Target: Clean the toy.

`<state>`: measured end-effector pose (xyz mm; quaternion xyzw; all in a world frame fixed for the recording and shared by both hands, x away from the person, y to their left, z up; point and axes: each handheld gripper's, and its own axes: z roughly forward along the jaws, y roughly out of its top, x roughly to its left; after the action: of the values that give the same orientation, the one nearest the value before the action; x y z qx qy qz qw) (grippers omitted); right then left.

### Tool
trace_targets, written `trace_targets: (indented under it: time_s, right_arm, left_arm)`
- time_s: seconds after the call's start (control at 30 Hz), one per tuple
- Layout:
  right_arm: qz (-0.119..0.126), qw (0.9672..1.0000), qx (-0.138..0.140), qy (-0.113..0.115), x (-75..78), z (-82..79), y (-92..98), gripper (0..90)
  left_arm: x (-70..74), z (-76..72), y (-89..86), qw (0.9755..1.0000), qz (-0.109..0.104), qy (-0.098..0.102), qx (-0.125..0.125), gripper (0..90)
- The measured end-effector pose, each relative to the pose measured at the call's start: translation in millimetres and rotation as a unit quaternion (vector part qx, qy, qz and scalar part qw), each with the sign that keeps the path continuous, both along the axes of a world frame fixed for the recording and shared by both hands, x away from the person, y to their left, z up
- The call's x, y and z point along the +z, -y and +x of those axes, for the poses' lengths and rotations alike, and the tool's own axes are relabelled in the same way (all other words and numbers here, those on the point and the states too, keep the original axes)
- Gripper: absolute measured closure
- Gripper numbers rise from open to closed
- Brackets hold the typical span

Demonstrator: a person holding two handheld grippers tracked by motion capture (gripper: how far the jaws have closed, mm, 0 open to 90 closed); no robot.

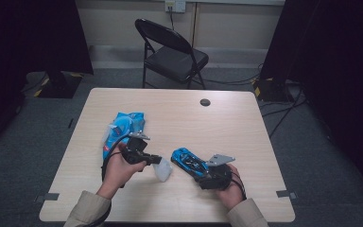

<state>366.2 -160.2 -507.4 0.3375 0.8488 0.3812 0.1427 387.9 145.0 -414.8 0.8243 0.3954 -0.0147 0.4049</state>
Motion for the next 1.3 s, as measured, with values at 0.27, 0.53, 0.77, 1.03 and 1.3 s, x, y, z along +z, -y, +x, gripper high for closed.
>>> trace_targets:
  time_s: [0.27,0.53,0.77,1.03,1.3]
  right_arm:
    - [0.000,1.0000,0.000,0.000,0.0,0.0,0.0,23.9]
    - [0.000,1.0000,0.000,0.000,0.0,0.0,0.0,23.8]
    - [0.000,1.0000,0.000,0.000,0.0,0.0,0.0,23.8]
    - [0.000,1.0000,0.000,0.000,0.0,0.0,0.0,23.8]
    - [0.000,1.0000,0.000,0.000,0.0,0.0,0.0,23.9]
  left_arm:
    - [4.9,-6.5,12.3,0.9997,-0.008,-0.004,-0.024,89.6]
    - [-22.2,-2.3,12.3,0.9994,0.031,-0.015,-0.007,79.3]
    - [-45.5,-3.0,17.5,0.9983,0.045,-0.034,-0.014,71.8]
    - [-58.9,-13.7,24.1,0.9975,0.055,-0.036,-0.025,59.2]
    - [-66.5,-21.3,30.4,0.9954,0.084,0.003,-0.045,71.5]
